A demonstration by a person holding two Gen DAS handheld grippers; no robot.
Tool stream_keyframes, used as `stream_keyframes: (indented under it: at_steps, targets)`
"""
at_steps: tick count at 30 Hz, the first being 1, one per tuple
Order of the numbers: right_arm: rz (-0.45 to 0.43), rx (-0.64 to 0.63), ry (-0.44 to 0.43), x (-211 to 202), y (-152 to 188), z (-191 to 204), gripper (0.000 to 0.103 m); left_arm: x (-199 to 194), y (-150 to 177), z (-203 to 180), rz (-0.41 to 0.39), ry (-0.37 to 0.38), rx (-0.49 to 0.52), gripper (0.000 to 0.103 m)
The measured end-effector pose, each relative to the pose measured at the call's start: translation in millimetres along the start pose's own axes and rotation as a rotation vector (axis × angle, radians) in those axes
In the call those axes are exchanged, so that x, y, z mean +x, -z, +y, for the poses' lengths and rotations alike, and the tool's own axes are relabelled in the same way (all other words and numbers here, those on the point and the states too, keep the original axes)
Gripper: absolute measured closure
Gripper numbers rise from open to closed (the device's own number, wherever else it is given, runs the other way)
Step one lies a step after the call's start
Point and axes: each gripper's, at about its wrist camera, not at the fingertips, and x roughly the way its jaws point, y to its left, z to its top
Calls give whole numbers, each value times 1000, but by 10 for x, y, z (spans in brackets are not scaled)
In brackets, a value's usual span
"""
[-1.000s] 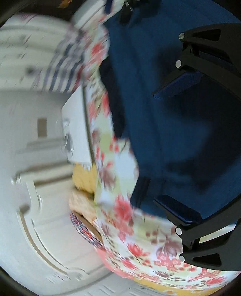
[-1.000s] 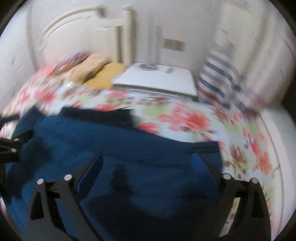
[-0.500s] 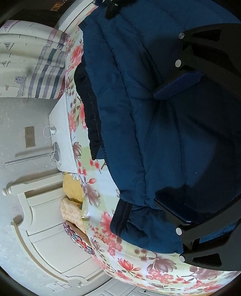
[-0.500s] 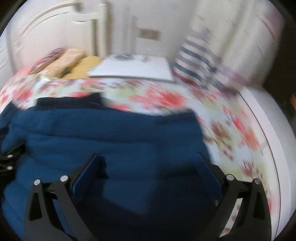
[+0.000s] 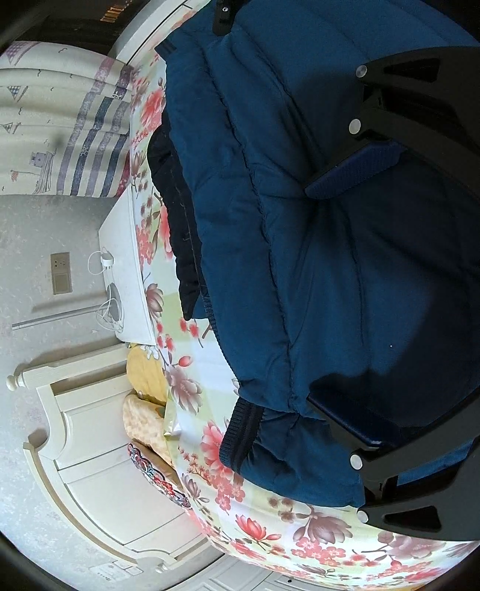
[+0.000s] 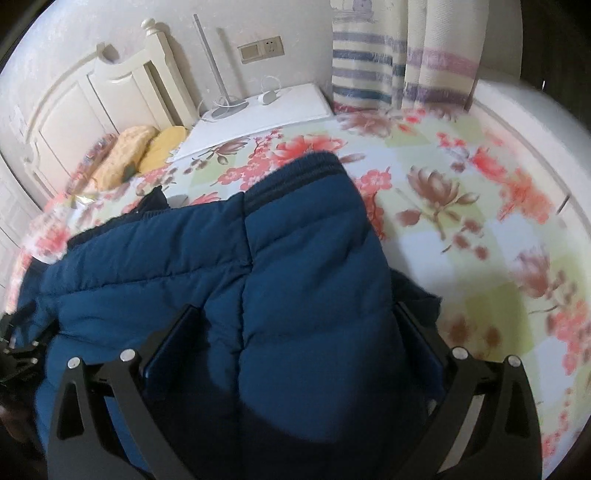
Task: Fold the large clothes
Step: 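Smooth the folded jacket with both grippers, then lift the right gripper away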
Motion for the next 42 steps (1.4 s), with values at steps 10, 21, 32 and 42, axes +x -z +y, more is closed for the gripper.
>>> stream_keyframes:
  at_steps: [10, 21, 32, 42]
  targets:
    - [-90, -477, -6, -616, 441, 1333, 3, -511, 176, 65, -60, 8, -52, 4]
    - [-92, -347, -19, -494, 489, 1002, 3, -452, 410, 261, -72, -8, -120, 4]
    - [-82, -49, -61, -665, 709, -150, 3, -555, 797, 830, -75, -72, -290, 4]
    - [-154, -463, -58, -1076, 1180, 933, 3, -561, 822, 810, -63, -82, -284, 4]
